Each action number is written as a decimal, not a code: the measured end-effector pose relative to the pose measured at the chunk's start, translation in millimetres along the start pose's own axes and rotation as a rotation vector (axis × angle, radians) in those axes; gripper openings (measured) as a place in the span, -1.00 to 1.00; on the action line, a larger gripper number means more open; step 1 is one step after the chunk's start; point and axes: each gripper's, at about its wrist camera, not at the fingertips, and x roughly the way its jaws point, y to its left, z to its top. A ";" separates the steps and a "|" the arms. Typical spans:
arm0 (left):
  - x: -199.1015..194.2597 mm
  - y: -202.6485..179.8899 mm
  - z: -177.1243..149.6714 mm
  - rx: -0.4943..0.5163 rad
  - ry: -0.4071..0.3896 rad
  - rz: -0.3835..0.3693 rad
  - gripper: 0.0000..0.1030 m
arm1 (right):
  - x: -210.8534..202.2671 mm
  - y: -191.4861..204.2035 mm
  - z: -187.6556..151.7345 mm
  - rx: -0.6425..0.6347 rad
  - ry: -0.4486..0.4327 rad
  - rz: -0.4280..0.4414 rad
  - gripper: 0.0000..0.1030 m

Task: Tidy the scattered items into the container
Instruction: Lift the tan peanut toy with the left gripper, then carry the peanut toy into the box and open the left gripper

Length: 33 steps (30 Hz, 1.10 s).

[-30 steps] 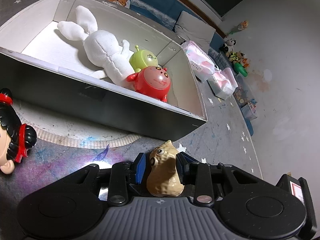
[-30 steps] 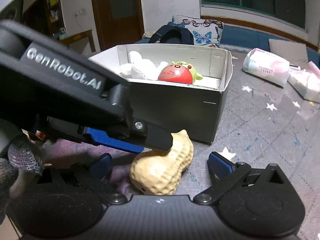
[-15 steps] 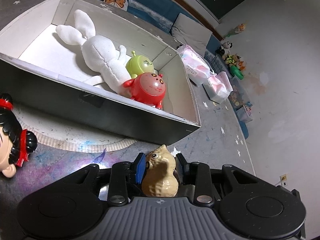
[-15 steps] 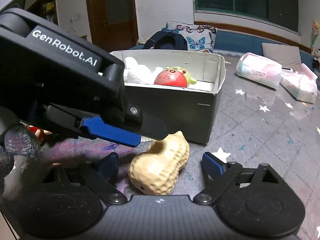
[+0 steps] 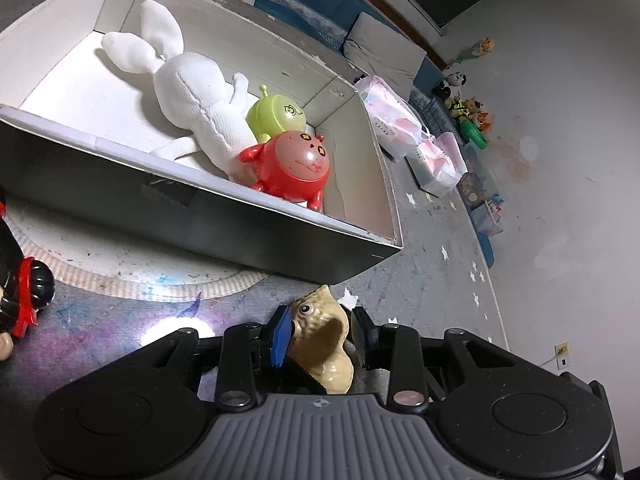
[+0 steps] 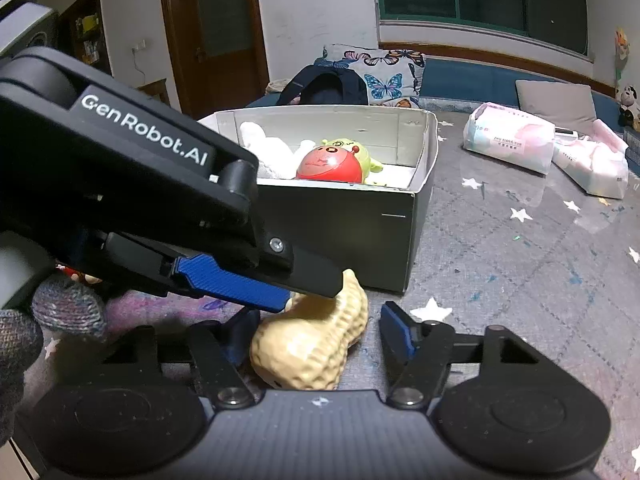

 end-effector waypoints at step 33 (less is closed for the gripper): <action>-67.0 -7.3 58.8 0.010 -0.214 -0.063 -0.38 | -5.8 27.0 96.2 -0.136 -0.092 0.047 0.13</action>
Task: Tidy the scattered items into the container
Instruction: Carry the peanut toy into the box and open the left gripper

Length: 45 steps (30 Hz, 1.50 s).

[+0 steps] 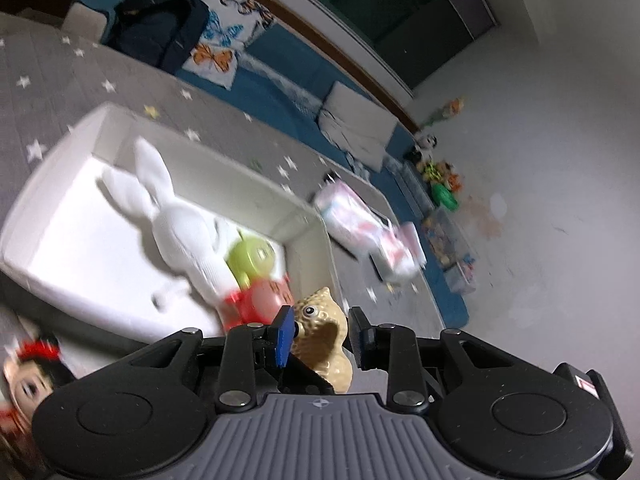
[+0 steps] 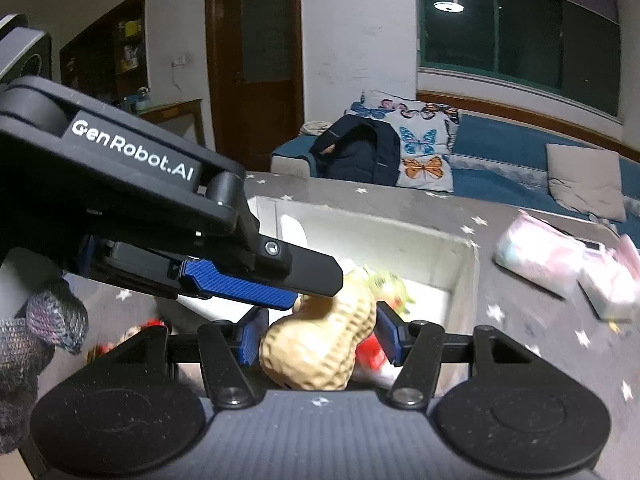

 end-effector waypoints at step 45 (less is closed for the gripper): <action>27.1 57.4 33.4 -0.066 -0.005 0.046 -0.38 | 79.1 -0.9 19.0 -0.010 0.136 0.032 0.14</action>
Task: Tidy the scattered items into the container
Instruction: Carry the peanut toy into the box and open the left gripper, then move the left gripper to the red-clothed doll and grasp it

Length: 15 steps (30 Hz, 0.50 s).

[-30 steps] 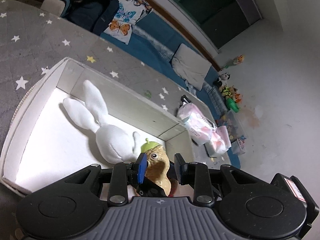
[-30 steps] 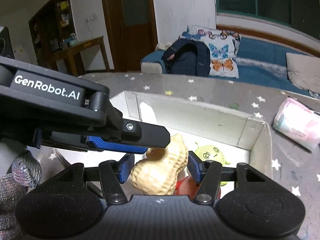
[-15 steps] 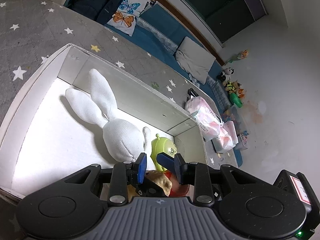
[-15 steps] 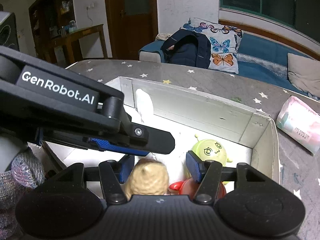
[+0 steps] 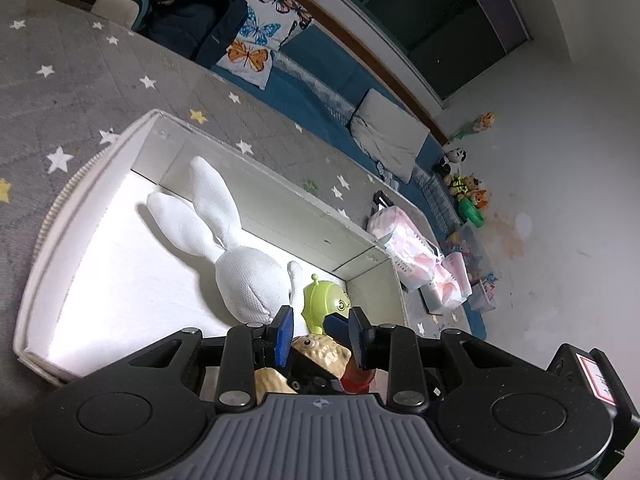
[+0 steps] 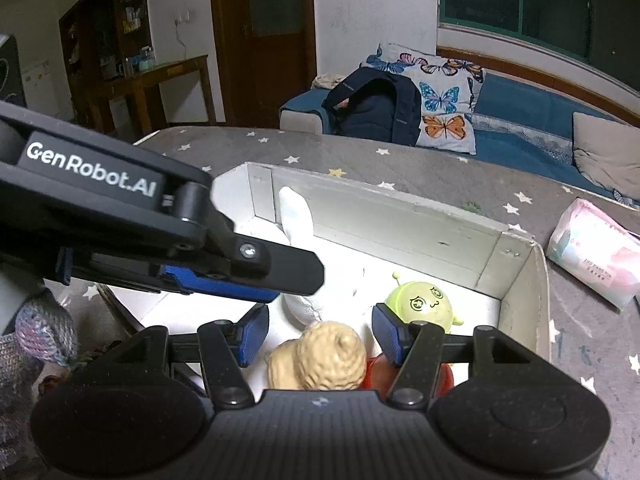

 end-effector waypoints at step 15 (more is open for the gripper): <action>-82.0 -1.0 -37.9 0.039 -0.132 0.037 -0.38 | -66.5 25.1 -21.0 0.000 -0.111 0.068 0.44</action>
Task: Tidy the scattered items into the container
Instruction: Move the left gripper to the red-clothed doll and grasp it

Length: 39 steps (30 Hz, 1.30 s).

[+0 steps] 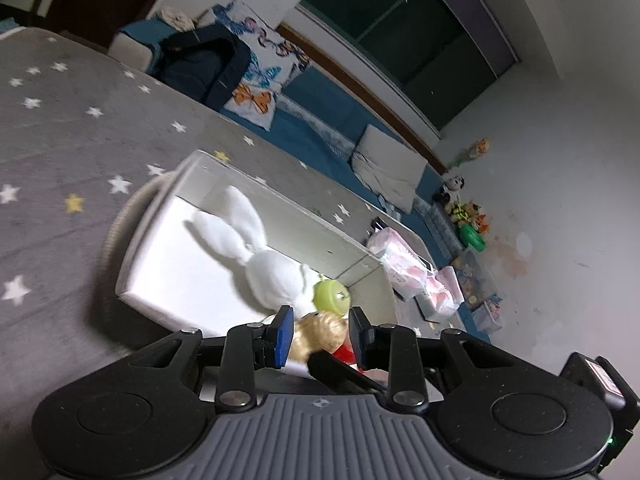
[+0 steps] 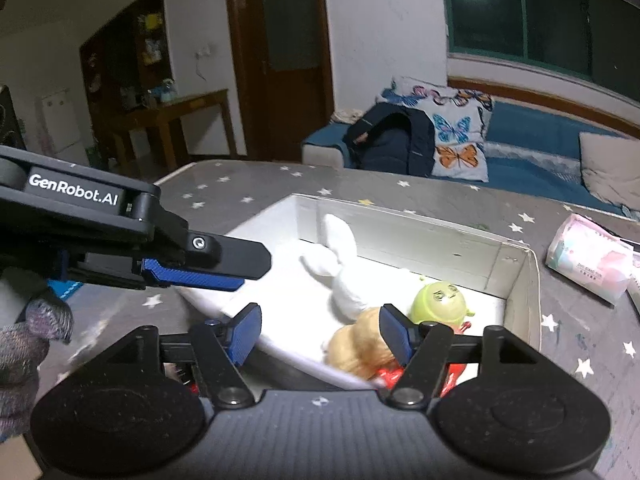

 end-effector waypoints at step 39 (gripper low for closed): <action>-38.7 88.1 -40.2 -0.176 0.055 0.096 -0.34 | 41.9 81.4 -44.5 -0.055 0.160 0.242 0.81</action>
